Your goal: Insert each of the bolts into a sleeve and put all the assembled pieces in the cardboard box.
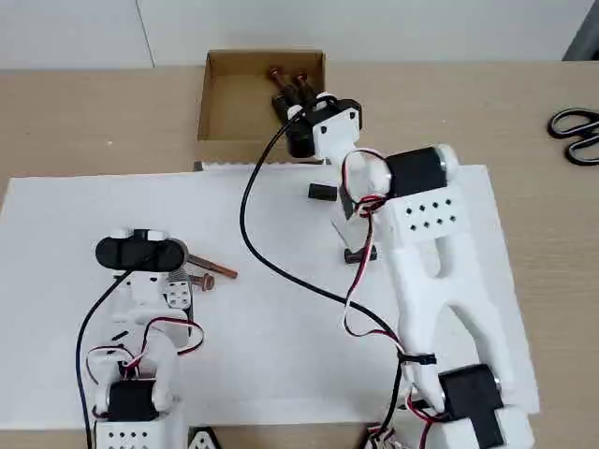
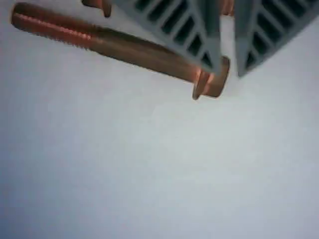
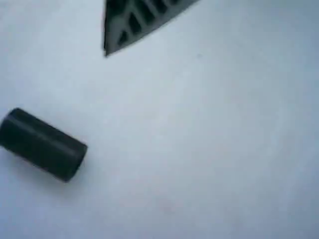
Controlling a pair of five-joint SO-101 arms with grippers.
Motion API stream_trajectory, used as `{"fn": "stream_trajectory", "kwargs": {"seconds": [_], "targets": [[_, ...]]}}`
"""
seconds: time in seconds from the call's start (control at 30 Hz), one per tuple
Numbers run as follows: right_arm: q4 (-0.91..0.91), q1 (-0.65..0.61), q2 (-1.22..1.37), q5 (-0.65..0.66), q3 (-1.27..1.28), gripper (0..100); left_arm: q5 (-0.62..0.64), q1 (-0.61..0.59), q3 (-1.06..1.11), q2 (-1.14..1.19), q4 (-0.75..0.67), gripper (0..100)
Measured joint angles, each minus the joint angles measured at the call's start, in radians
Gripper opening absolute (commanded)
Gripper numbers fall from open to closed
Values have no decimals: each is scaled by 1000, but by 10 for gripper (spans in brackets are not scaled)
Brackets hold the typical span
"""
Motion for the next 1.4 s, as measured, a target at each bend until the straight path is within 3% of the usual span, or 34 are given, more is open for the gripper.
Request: {"fn": "stream_trajectory", "kwargs": {"seconds": [0.23,0.63,0.93,1.4], "targets": [[-2,68,89,434,32,155,0,0,0,0,0,7],[-15,64,172,885,126,156,0,0,0,0,0,7],[-115,64,249,1036,126,156,0,0,0,0,0,7],[-267,66,410,1083,126,157,0,0,0,0,0,7]]}}
